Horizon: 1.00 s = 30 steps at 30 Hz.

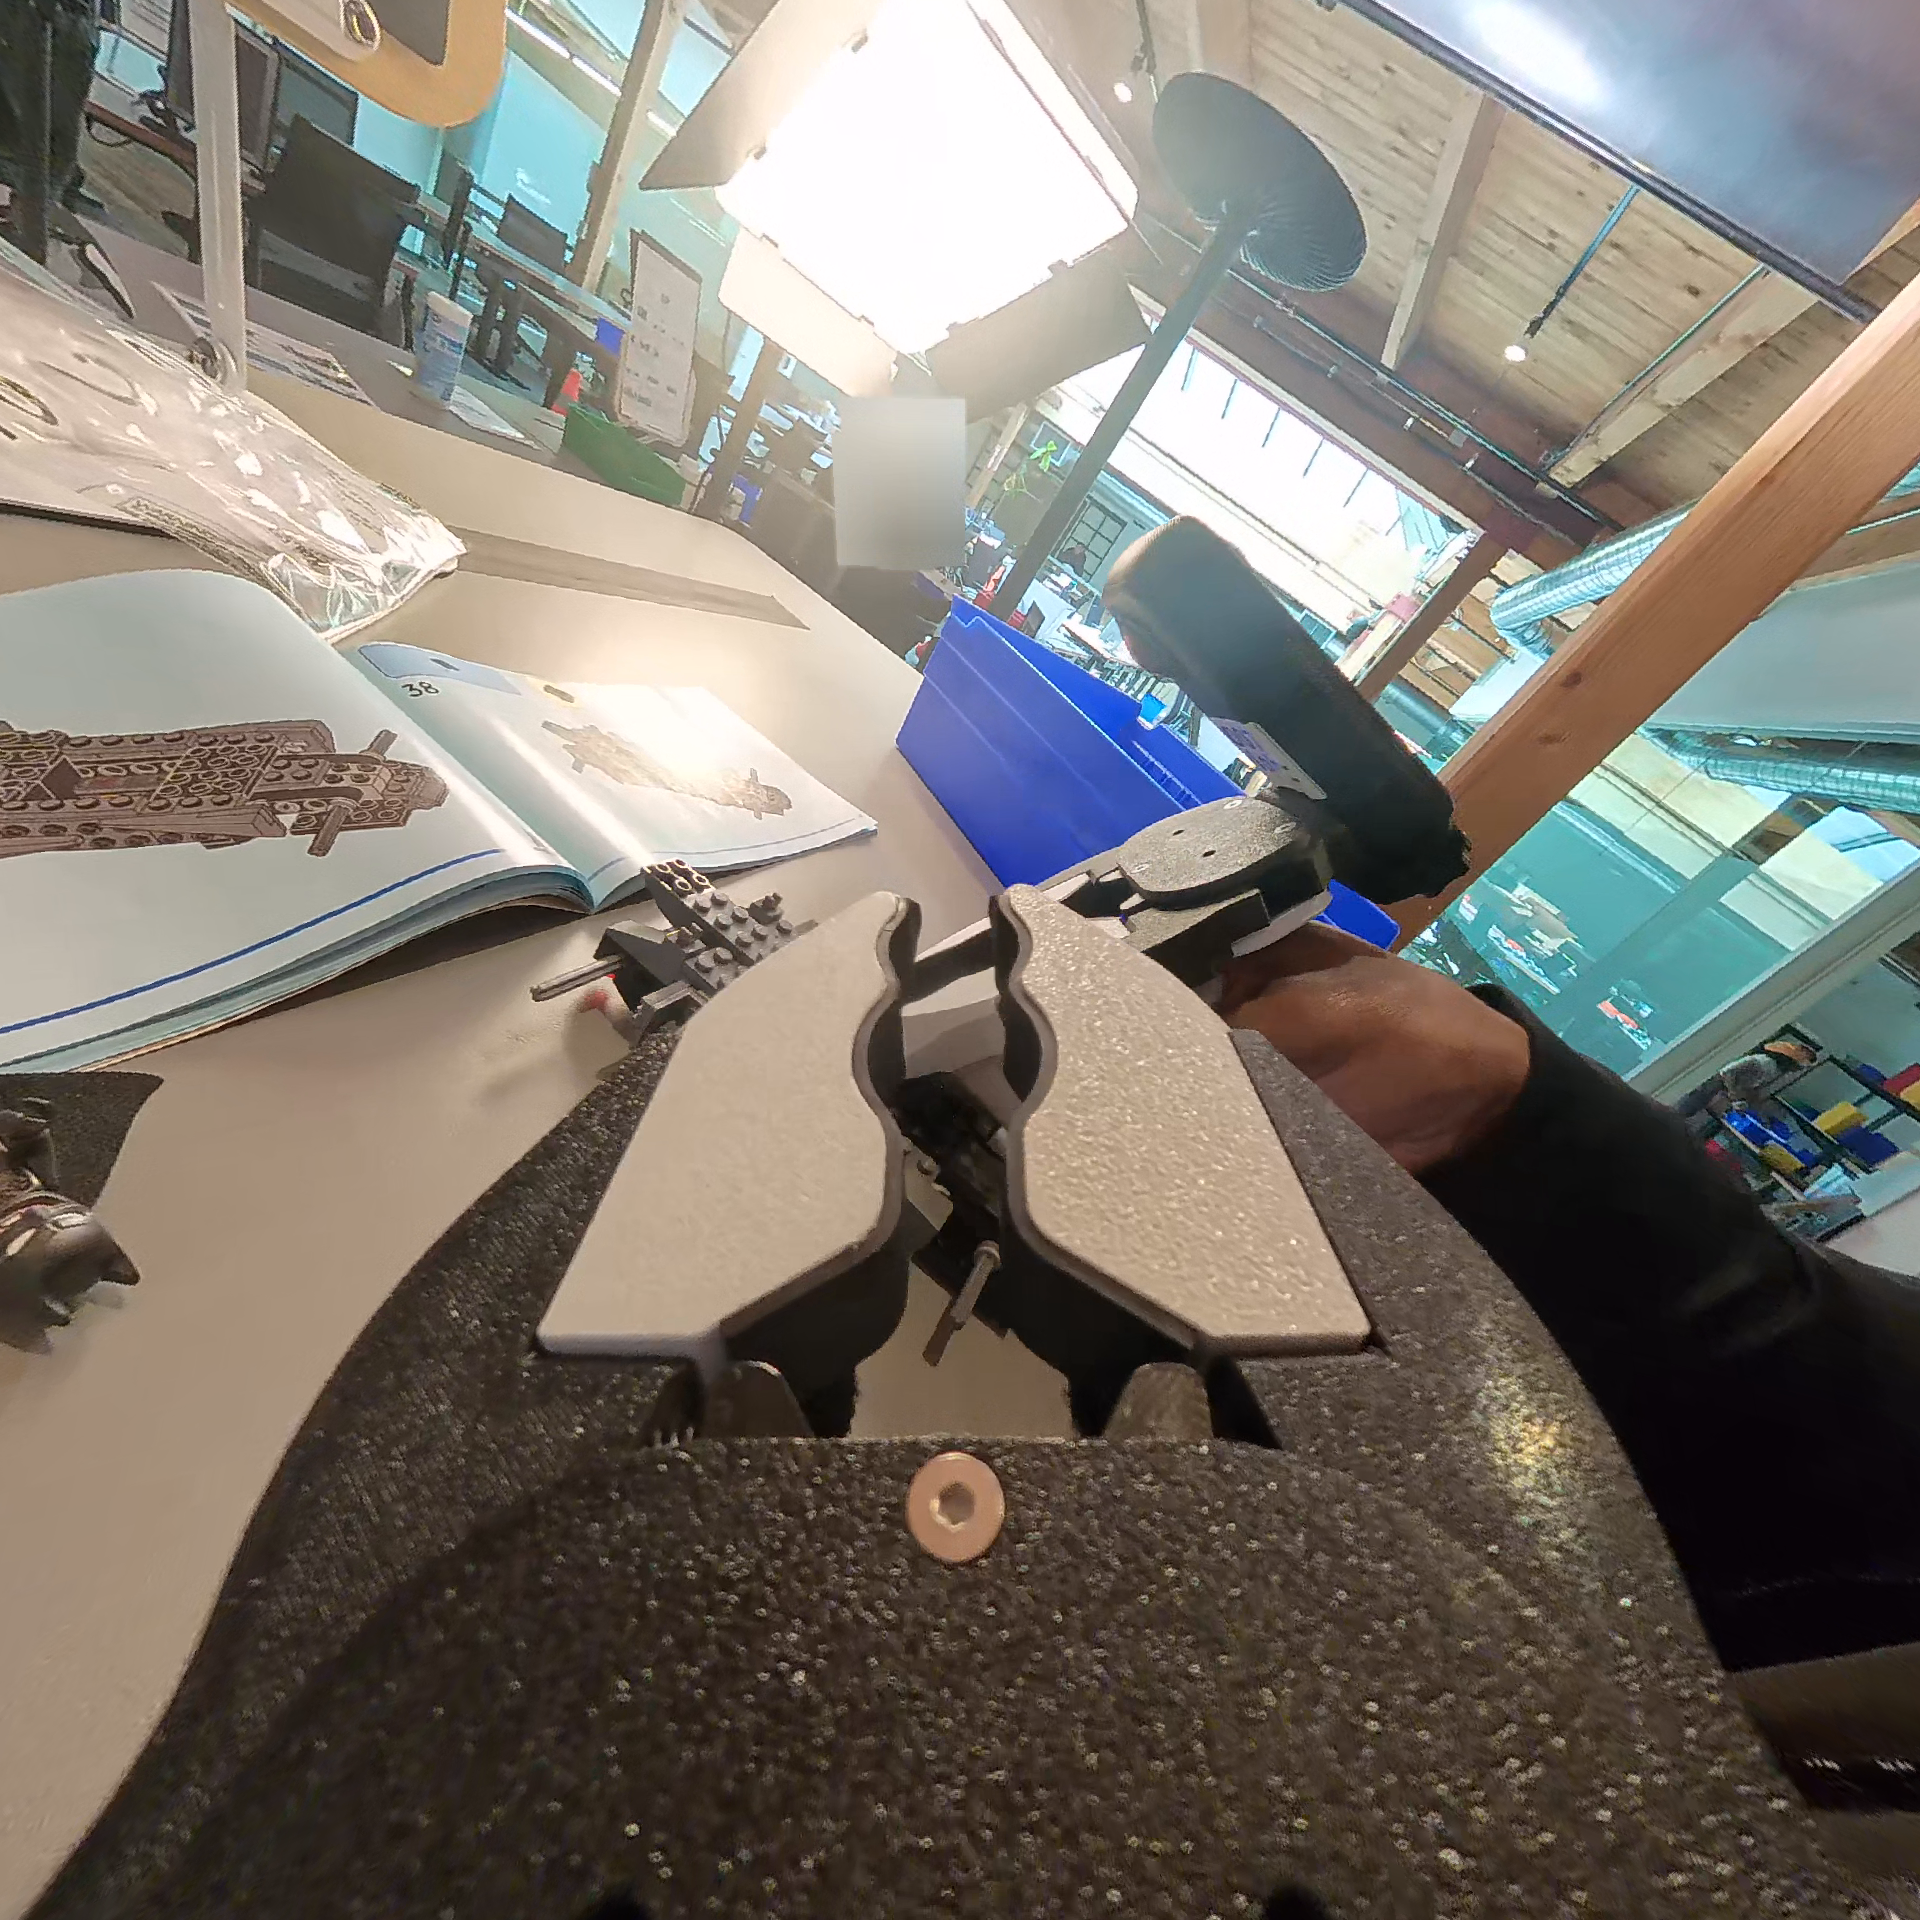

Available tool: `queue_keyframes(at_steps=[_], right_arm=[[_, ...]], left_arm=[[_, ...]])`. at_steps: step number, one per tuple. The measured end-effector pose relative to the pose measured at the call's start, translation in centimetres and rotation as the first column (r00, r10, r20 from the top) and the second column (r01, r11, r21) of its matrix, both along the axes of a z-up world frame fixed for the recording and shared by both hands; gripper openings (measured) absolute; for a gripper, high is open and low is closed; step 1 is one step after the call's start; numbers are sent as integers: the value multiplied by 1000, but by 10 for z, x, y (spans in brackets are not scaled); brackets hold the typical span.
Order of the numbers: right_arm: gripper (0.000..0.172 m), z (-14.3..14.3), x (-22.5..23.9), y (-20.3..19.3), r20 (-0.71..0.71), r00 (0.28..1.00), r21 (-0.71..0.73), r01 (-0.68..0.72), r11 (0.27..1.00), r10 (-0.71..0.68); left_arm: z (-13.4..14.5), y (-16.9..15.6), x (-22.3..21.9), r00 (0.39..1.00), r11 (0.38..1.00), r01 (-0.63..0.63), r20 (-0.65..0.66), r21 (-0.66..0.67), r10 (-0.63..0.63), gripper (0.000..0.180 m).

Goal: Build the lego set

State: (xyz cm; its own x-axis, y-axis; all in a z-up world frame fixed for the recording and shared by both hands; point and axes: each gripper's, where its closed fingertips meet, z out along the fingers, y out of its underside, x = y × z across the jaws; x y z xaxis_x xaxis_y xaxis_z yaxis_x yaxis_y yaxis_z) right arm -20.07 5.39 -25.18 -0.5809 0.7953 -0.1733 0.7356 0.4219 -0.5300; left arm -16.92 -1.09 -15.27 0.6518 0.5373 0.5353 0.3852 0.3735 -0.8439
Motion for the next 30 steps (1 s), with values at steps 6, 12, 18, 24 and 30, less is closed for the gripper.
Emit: queue_keyframes(at_steps=[6,12,18,24,30], right_arm=[[18,2,-2,8,-23,1000,-49,14,999,-15],[16,2,4,25,-24,1000,-84,18,996,-20],[16,14,8,34,-99,995,-117,-8,993,-4],[16,41,15,34,-91,996,-333,-24,942,-6],[16,84,29,17,-122,991,-572,-111,813,50]], left_arm=[[1,0,1,1000,1000,15,-4,21,-15,14],[3,-2,3,1000,998,31,2,55,-31,13],[3,-3,2,999,997,34,9,69,-35,13],[2,2,2,997,993,73,28,89,-76,23],[17,17,13,957,875,214,85,434,-276,50]])
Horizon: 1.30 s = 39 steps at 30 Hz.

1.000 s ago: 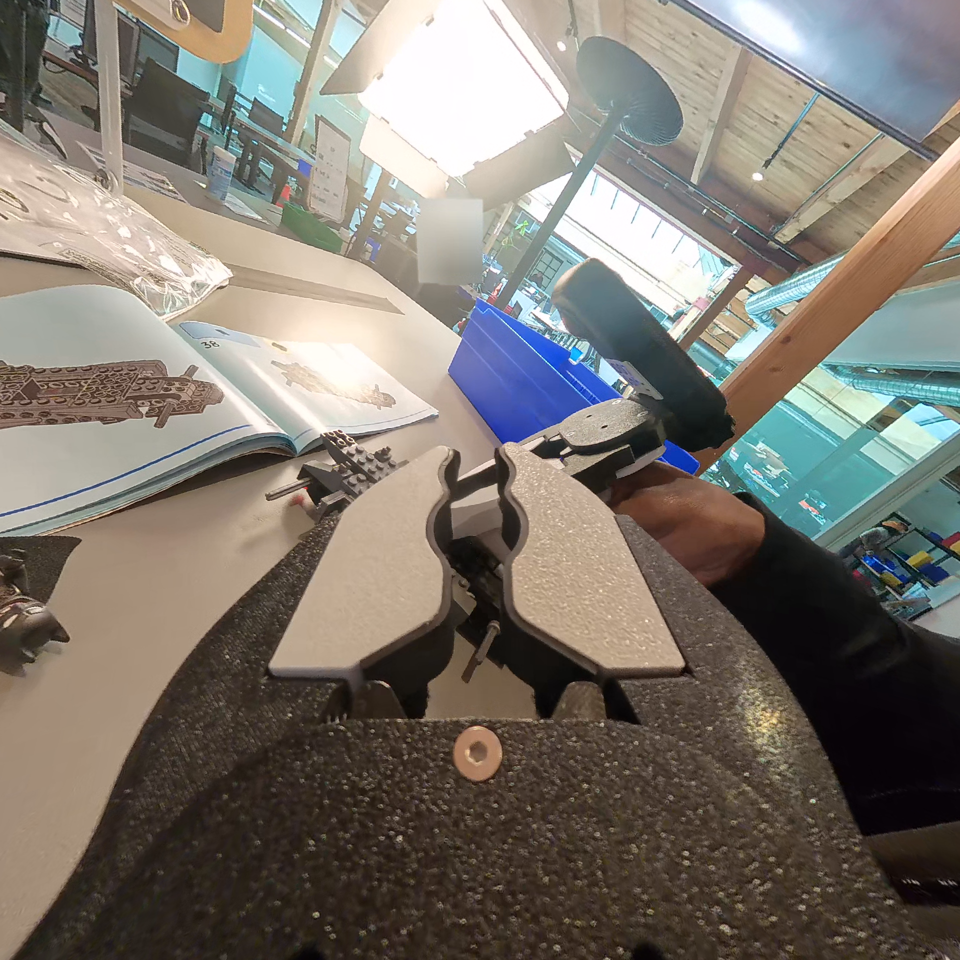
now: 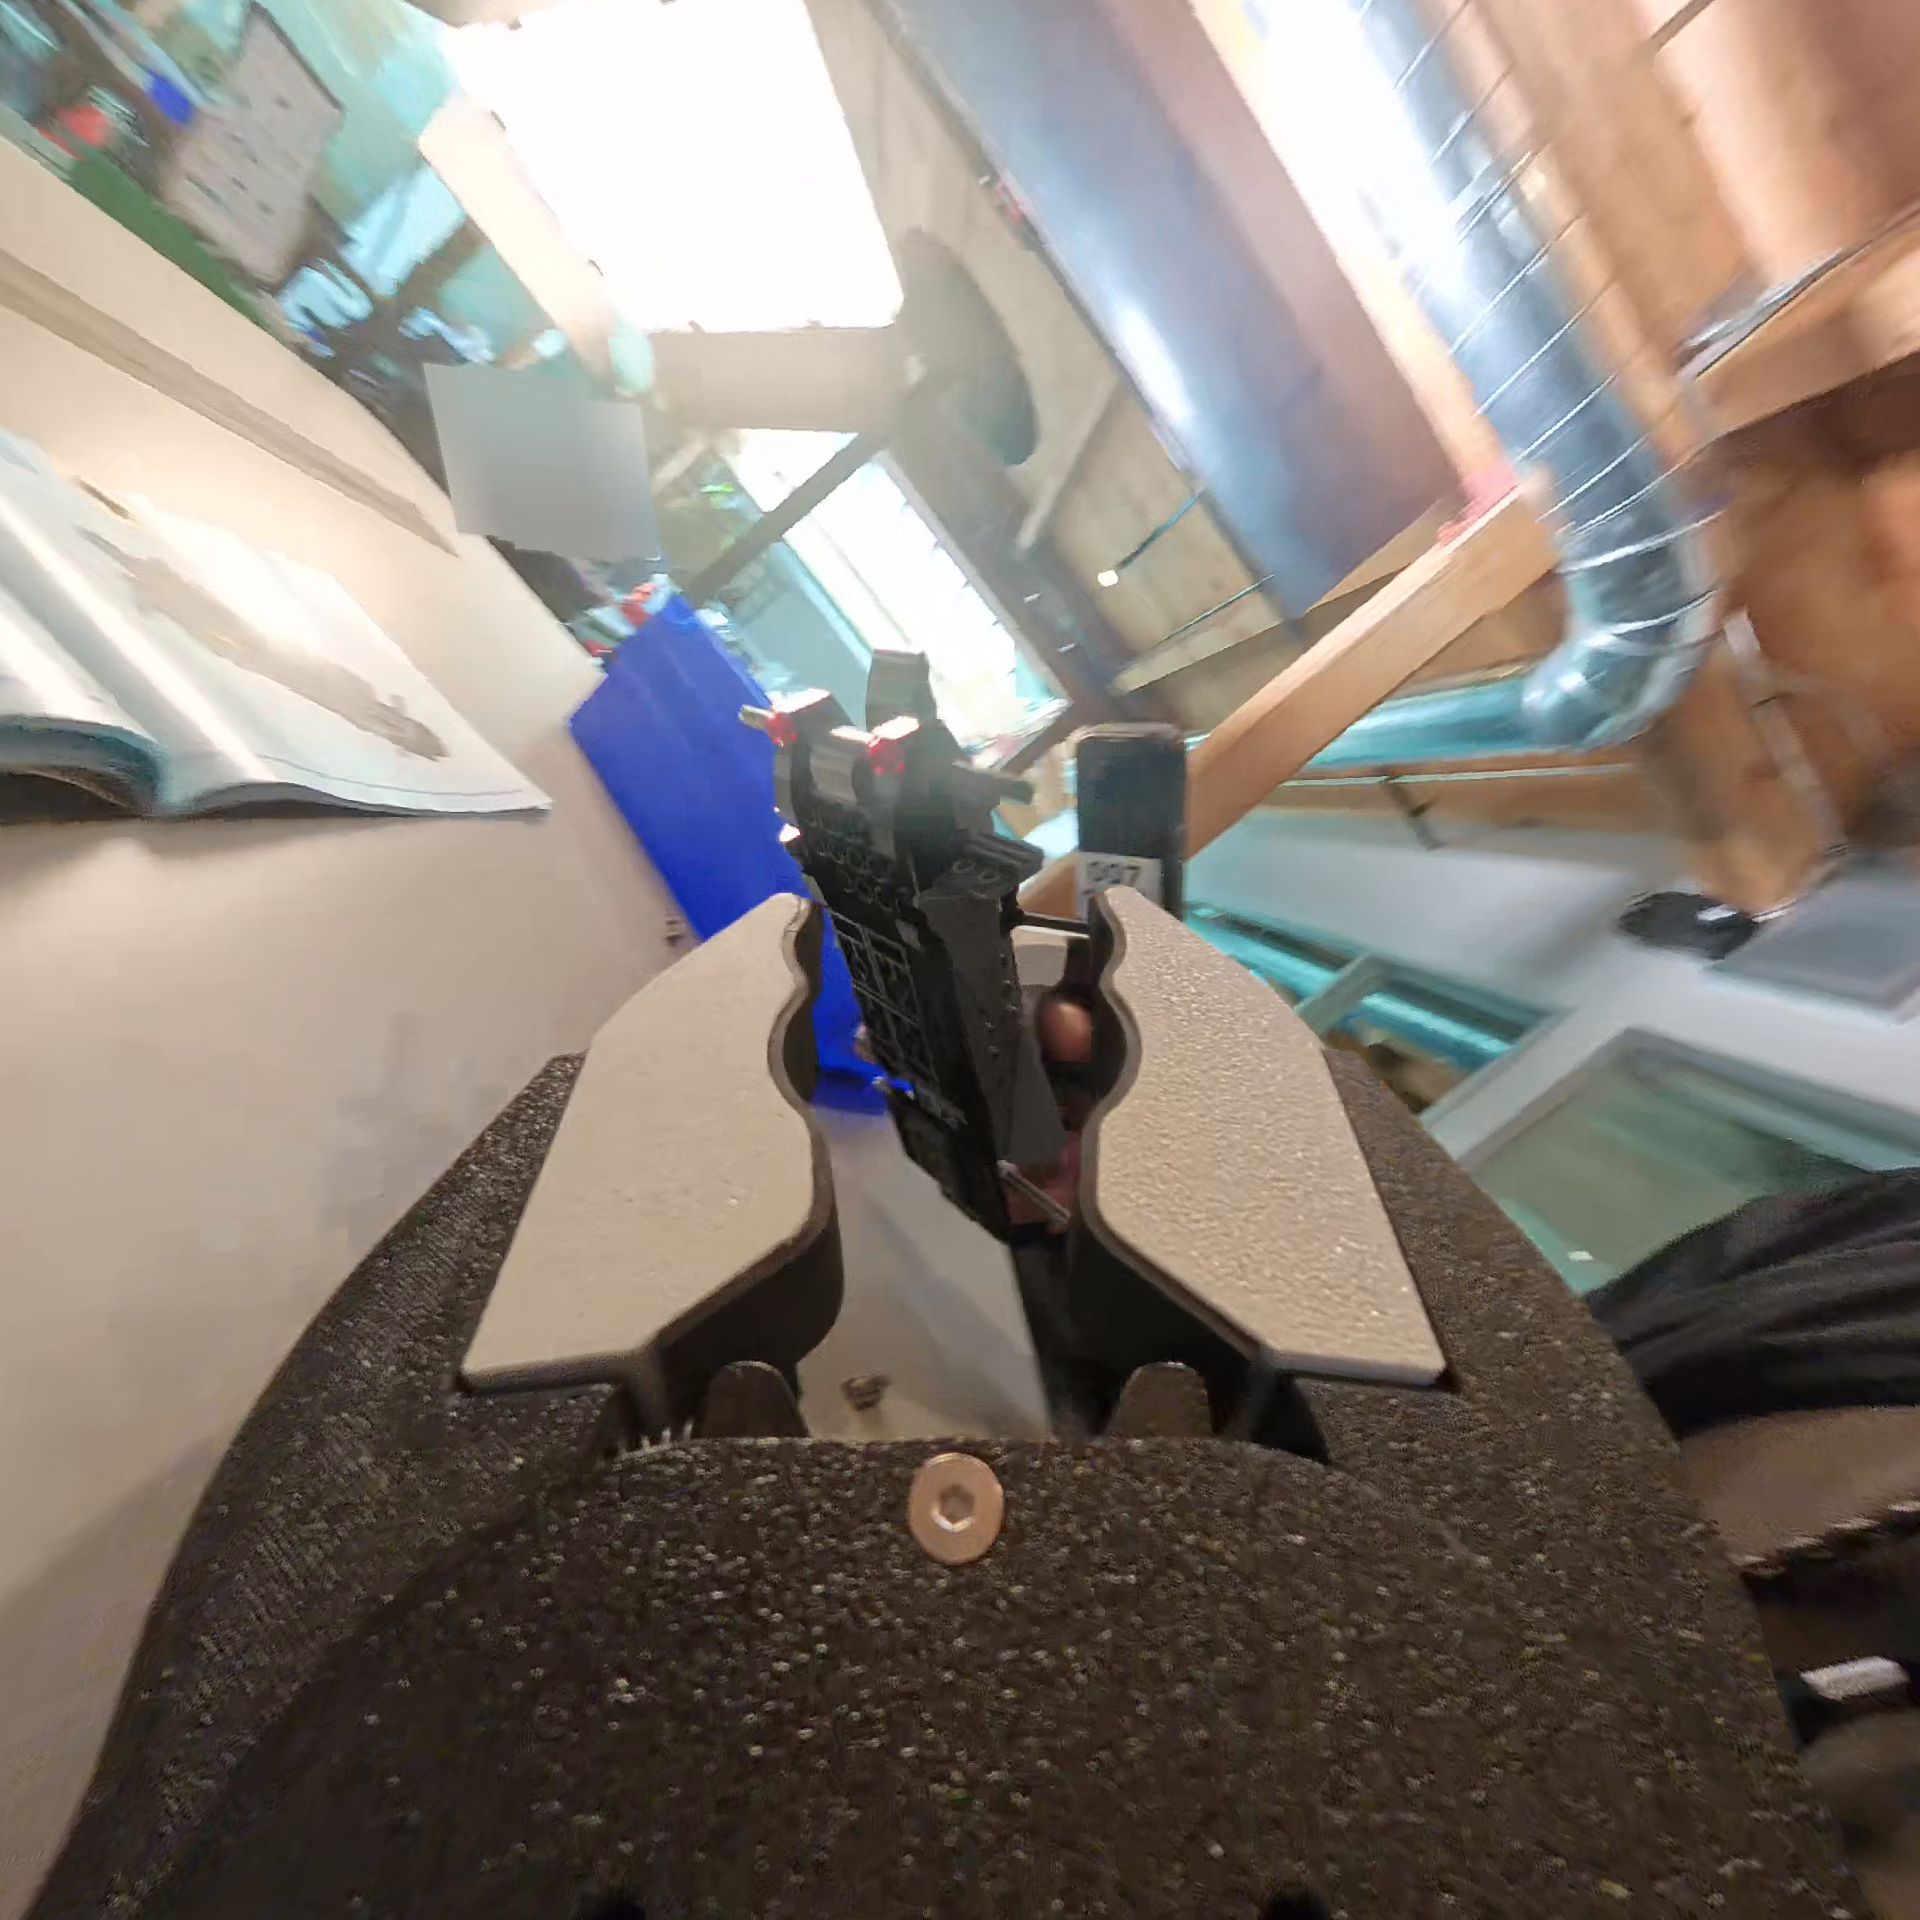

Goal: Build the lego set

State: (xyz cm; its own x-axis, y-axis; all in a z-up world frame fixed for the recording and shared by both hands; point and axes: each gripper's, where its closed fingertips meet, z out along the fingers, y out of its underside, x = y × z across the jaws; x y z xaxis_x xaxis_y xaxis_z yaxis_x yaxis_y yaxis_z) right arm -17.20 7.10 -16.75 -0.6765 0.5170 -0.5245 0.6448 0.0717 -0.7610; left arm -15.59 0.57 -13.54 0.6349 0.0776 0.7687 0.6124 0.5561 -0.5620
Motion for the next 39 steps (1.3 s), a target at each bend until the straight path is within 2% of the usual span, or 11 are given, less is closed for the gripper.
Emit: queue_keyframes(at_steps=[4,8,12,16,21,29,35,39], right_arm=[[16,17,13,-13,41,995,-166,-80,983,88],[16,26,25,-24,102,980,-326,-132,936,173],[16,27,25,-28,154,972,-415,-98,905,176],[16,15,13,-25,120,992,-315,-7,949,48],[16,10,6,-20,-24,997,-151,73,986,-77],[16,14,12,-22,-190,973,-29,127,991,-131],[16,18,19,-24,-273,952,4,142,990,-135],[16,13,21,-24,-282,951,45,144,988,-126]], left_arm=[[9,8,9,997,988,77,4,136,-79,54],[16,14,15,994,989,95,-62,114,-88,58],[20,22,22,990,987,117,-91,108,-108,62],[19,25,19,997,993,67,-41,92,-64,63],[10,28,11,1000,999,-21,14,-37,22,63],[12,37,10,998,976,-66,-14,-210,65,59],[10,34,8,994,972,-102,13,-212,108,41],[4,33,10,994,967,-103,20,-233,111,39]])
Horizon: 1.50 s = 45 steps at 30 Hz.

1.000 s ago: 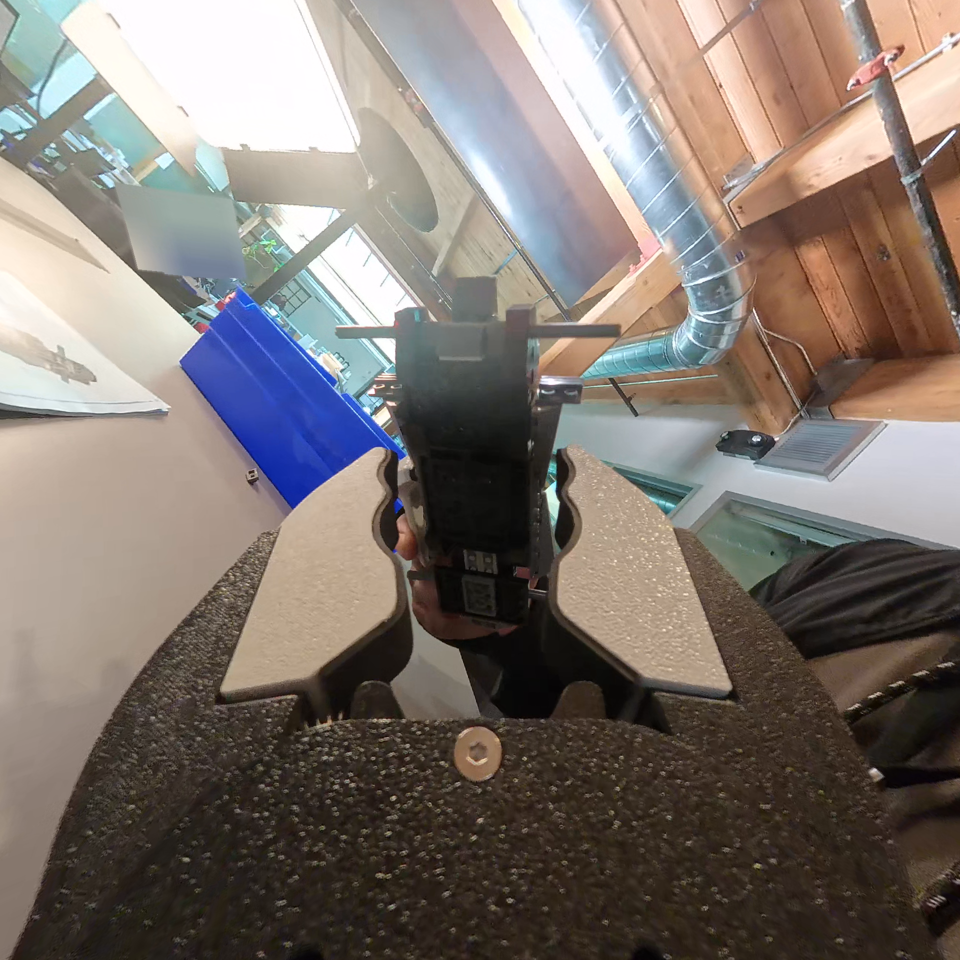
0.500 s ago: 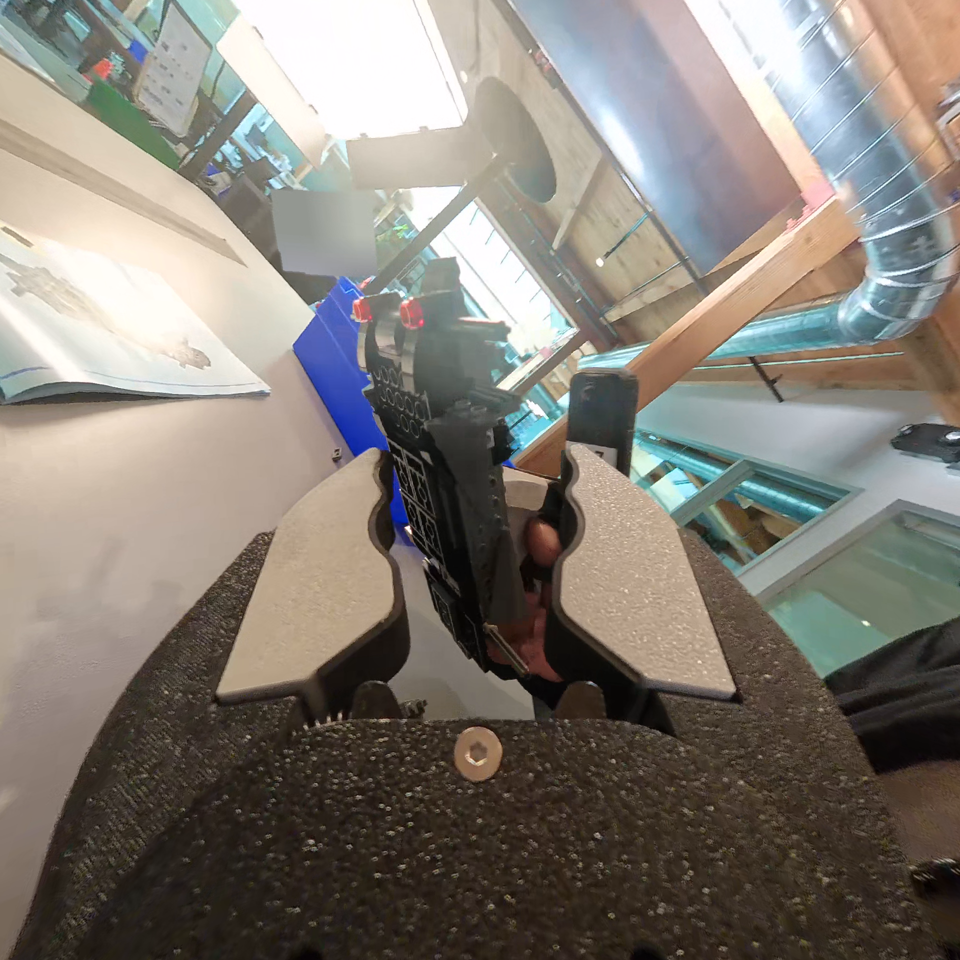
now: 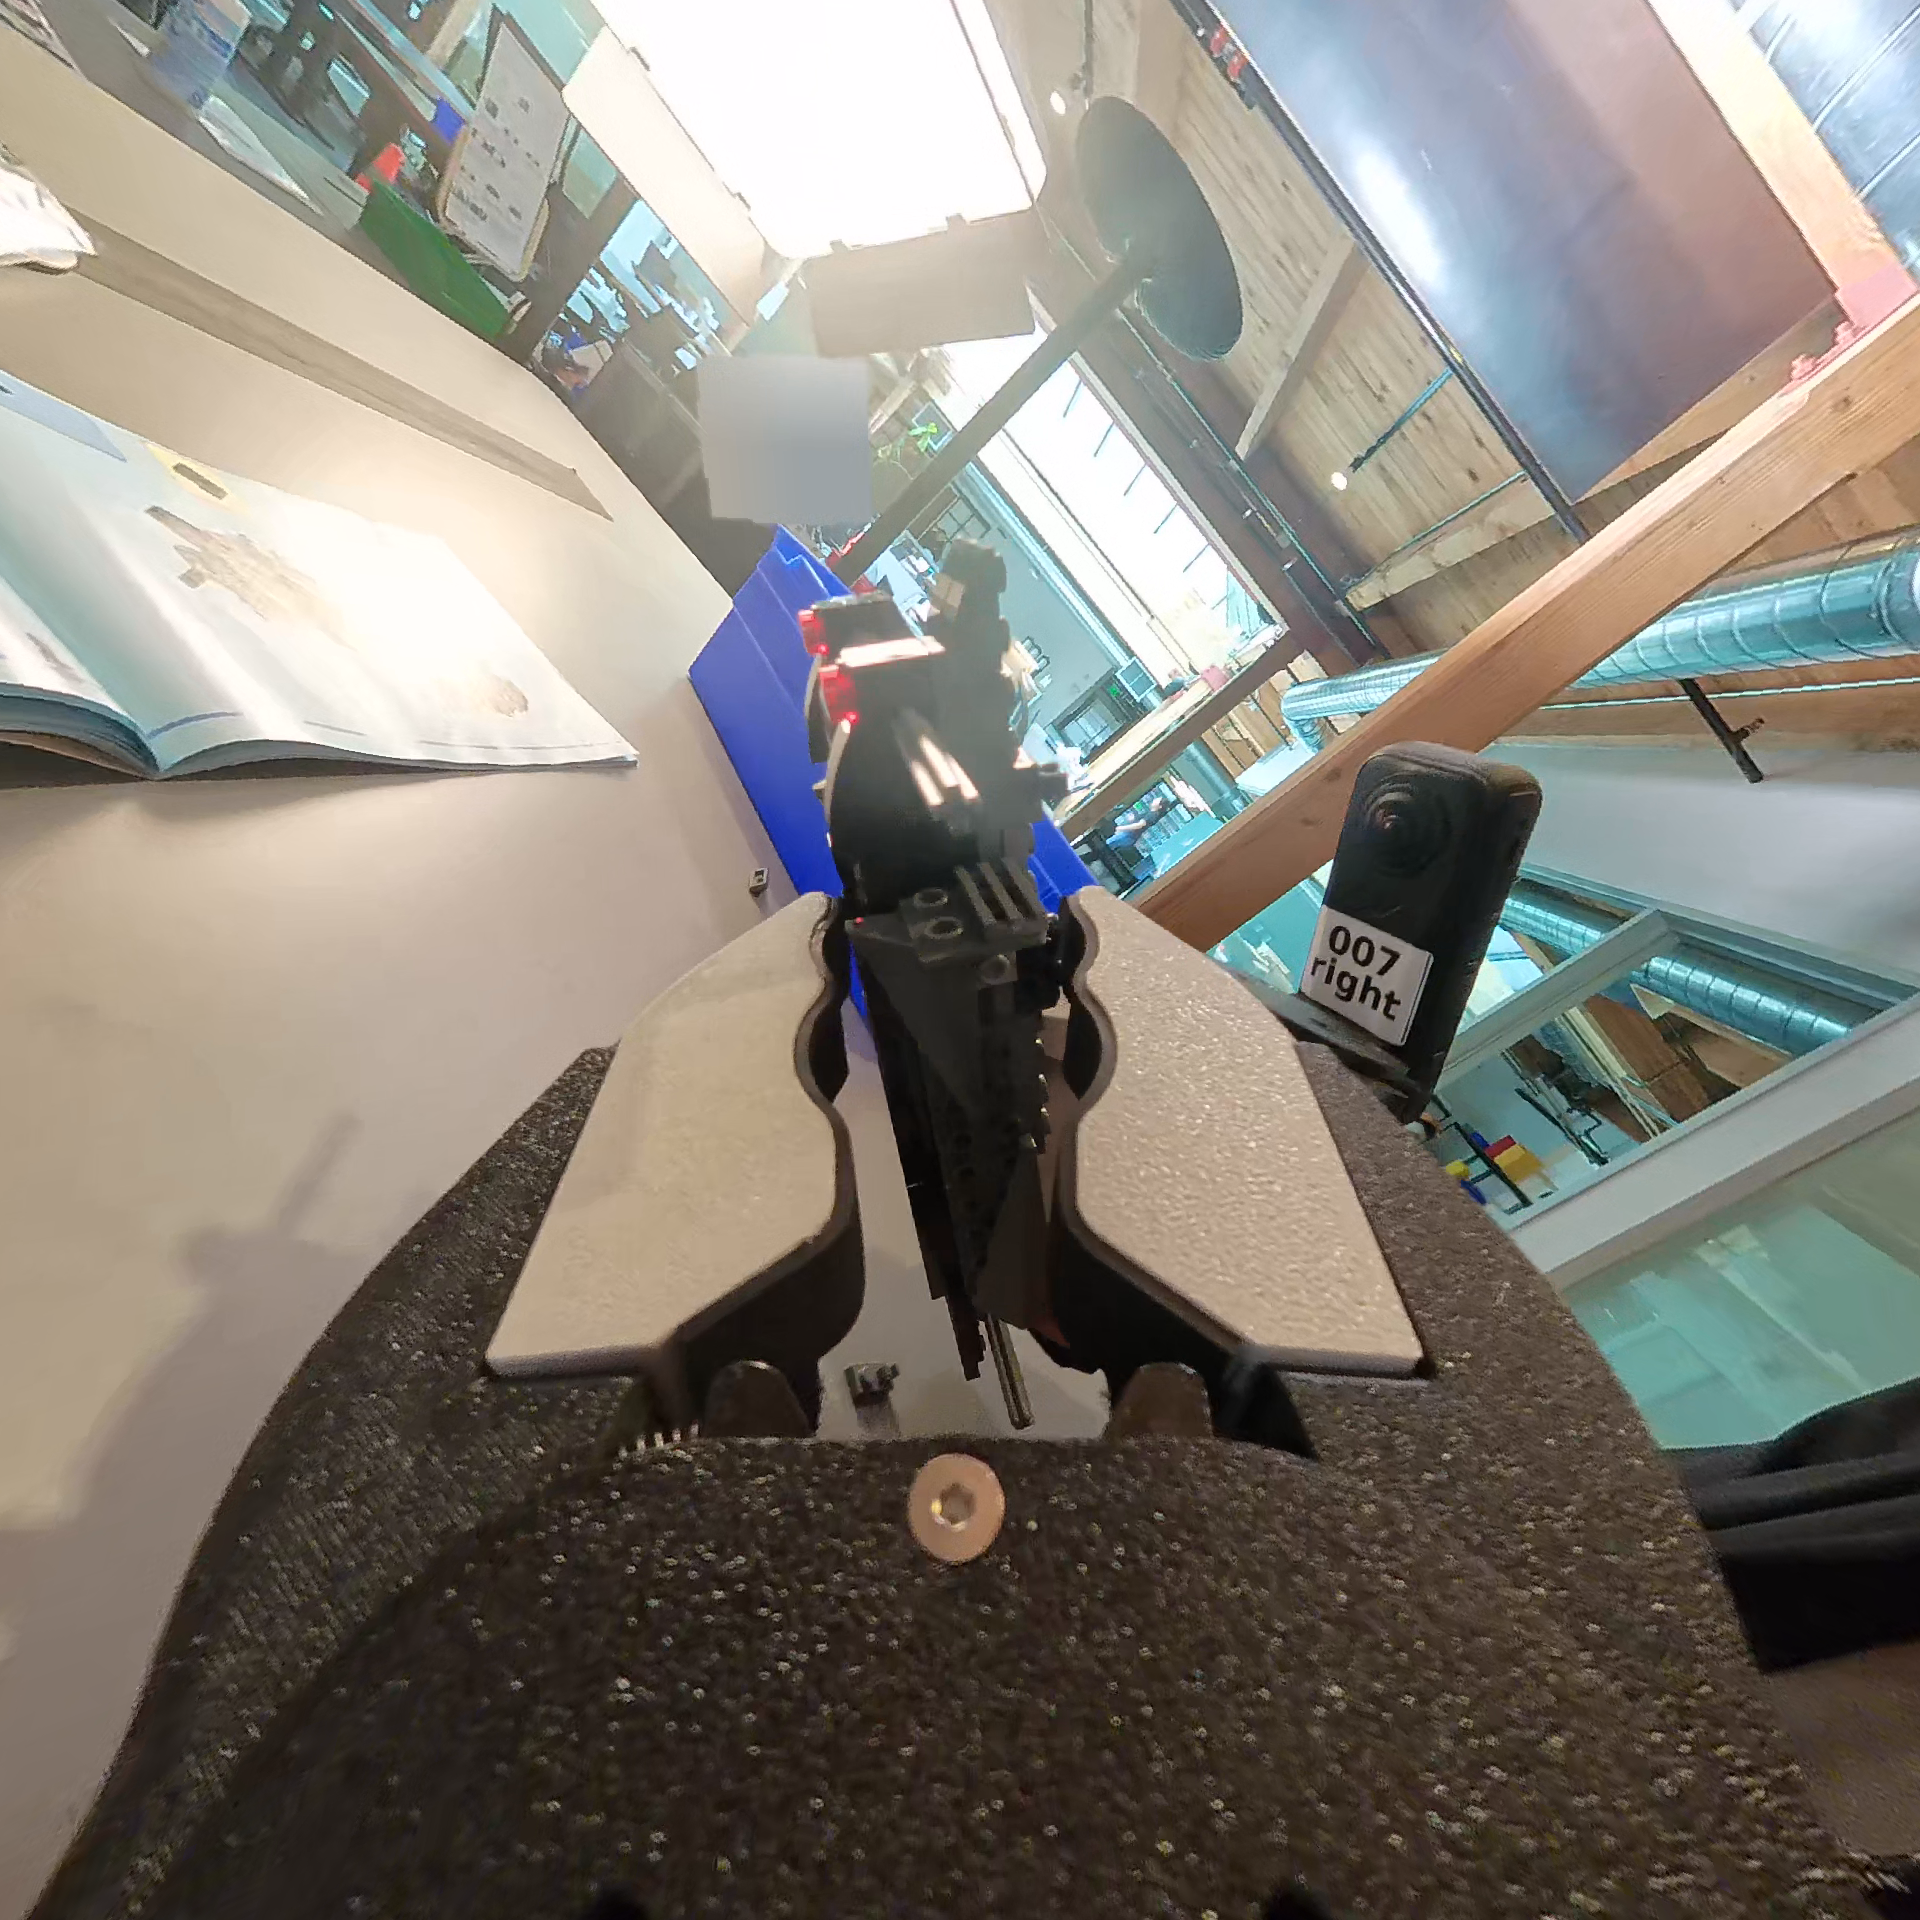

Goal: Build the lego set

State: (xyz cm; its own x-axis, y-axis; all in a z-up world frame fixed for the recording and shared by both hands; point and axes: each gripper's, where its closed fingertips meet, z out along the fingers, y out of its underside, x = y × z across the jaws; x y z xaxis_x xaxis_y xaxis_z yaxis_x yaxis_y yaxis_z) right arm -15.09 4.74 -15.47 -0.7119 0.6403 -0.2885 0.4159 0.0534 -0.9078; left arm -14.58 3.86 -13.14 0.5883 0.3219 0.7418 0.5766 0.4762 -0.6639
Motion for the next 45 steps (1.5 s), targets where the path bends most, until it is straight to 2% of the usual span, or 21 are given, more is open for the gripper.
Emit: queue_keyframes(at_steps=[2,5,9,14,21,40,45], right_arm=[[17,-2,2,2,15,1000,19,-7,1000,6],[33,-2,4,11,24,1000,64,11,998,-13],[30,18,7,20,-2,999,75,38,996,-38],[28,53,16,3,-37,999,39,-1,999,2],[23,73,21,-13,-104,994,-10,-21,1000,20],[20,76,19,-10,-156,988,-35,-18,999,13],[19,77,20,-9,-155,988,-46,-25,999,17]], left_arm=[[-3,0,1,1000,1000,-9,-2,-25,9,39],[-3,-3,3,998,996,-44,-37,-72,42,38],[0,-8,4,990,982,-113,-104,-152,98,37],[8,-8,7,960,942,-219,-229,-254,161,37],[19,-9,14,913,892,-325,-351,-315,209,36],[22,0,18,885,879,-346,-426,-328,189,36],[23,3,20,865,856,-372,-469,-358,179,36]])
